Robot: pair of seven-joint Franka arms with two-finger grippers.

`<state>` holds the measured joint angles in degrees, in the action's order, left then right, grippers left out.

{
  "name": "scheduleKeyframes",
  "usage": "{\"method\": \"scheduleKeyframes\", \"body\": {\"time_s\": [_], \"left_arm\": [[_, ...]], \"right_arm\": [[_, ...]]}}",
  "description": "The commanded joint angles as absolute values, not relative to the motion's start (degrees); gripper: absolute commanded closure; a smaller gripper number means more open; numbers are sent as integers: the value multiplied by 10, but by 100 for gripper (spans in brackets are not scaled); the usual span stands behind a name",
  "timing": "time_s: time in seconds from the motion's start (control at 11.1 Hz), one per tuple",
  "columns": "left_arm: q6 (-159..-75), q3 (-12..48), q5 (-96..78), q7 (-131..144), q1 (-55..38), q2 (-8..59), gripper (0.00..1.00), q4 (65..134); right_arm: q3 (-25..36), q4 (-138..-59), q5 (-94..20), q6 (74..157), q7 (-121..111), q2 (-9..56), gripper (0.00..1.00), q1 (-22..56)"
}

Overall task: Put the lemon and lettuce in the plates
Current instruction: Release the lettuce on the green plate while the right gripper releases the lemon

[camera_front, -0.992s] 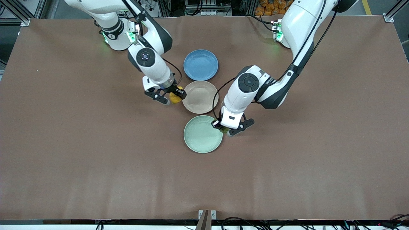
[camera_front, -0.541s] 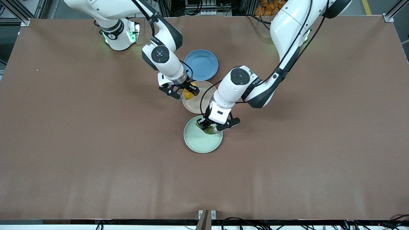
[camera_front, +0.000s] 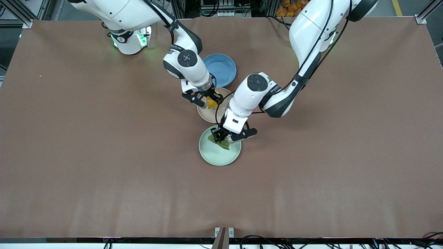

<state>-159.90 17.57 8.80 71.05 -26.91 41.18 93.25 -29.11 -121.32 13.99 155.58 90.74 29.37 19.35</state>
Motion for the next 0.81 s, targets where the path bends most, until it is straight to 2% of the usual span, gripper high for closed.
{"method": "scheduleKeyframes", "body": {"time_s": [0.0, 0.09, 0.18, 0.27, 0.36, 0.72], "left_arm": [[-1600, 169, 103, 702, -263, 409, 0, 926], [-1586, 167, 103, 701, -252, 404, 0, 927], [-1551, 167, 104, 700, -243, 395, 0, 927], [-1520, 166, 105, 698, -226, 383, 0, 927], [-1492, 167, 105, 686, -215, 375, 0, 926], [-1385, 169, 105, 573, -157, 347, 0, 926]], "right_arm": [[-290, -1187, 195, 1557, 944, 317, 85, 191], [-289, -1186, 195, 1557, 943, 317, 52, 188], [-289, -1186, 196, 1556, 941, 316, 36, 184], [-289, -1186, 196, 1551, 941, 315, 13, 183], [-289, -1187, 196, 1548, 940, 308, 0, 178], [-293, -1187, 190, 1456, 898, 230, 0, 126]]}}
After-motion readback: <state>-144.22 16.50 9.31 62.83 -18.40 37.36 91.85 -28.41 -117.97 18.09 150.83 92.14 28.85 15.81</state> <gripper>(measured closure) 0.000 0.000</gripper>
